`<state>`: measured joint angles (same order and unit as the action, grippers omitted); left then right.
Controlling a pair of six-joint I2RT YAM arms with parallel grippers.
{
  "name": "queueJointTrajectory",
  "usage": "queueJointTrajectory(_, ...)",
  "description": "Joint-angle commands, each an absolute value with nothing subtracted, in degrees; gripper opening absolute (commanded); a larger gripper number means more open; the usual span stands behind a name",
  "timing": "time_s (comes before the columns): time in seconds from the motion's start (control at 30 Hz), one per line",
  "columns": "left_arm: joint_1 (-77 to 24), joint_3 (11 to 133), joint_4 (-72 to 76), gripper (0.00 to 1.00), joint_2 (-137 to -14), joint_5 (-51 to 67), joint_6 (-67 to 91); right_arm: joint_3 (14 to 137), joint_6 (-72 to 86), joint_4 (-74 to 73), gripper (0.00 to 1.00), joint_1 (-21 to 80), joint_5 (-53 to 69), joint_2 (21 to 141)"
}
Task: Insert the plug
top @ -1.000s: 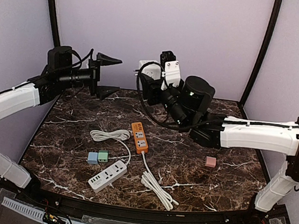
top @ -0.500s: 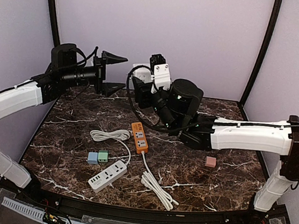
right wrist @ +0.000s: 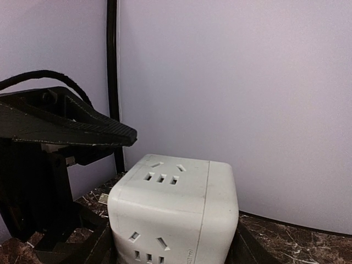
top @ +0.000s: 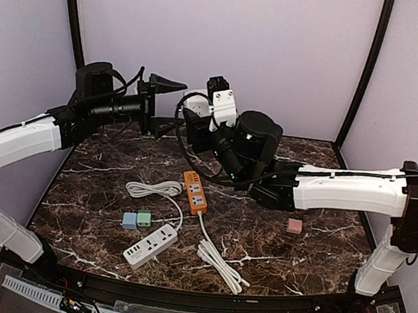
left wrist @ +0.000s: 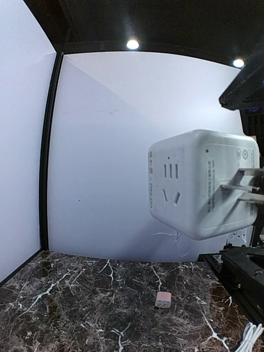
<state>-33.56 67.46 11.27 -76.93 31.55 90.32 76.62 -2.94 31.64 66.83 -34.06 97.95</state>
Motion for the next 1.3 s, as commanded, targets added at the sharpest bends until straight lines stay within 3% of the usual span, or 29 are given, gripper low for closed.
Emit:
queueJointTrajectory(0.0,-34.91,67.52,14.68,0.84,-77.47,30.62,90.93,78.66,-3.33,33.49,0.37,67.73,-32.86,97.78)
queueJointTrajectory(0.2,-35.86,67.39,16.78,0.76,-78.64,30.26,91.50,78.84,-3.78,33.31,0.36,67.83,-32.51,97.53)
queueJointTrajectory(0.37,-36.02,67.35,17.78,0.58,-78.95,29.97,91.64,78.05,-3.95,34.18,0.36,67.91,-32.29,97.07)
queueJointTrajectory(0.5,-36.12,66.94,19.29,0.38,-78.99,29.34,92.08,76.93,-4.30,35.24,0.38,67.91,-31.51,96.39)
queueJointTrajectory(0.53,-36.12,66.91,19.45,0.32,-78.96,29.18,92.23,76.60,-4.35,35.44,0.41,67.93,-31.28,96.21)
queueJointTrajectory(0.67,-36.12,66.81,20.26,0.21,-78.75,28.74,92.29,75.48,-3.82,35.24,0.82,67.98,-30.76,95.60)
queueJointTrajectory(0.73,-36.12,66.69,20.56,0.17,-78.58,28.41,92.21,74.93,-3.51,34.58,0.97,68.05,-30.74,95.18)
queueJointTrajectory(1.0,-36.04,65.97,19.30,0.02,-78.34,27.97,89.70,69.67,-0.30,27.46,0.99,68.55,-27.52,89.73)
queueJointTrajectory(1.27,-34.31,66.63,19.14,0.01,-78.08,30.09,82.02,64.33,13.17,6.98,0.99,67.93,-22.18,77.36)
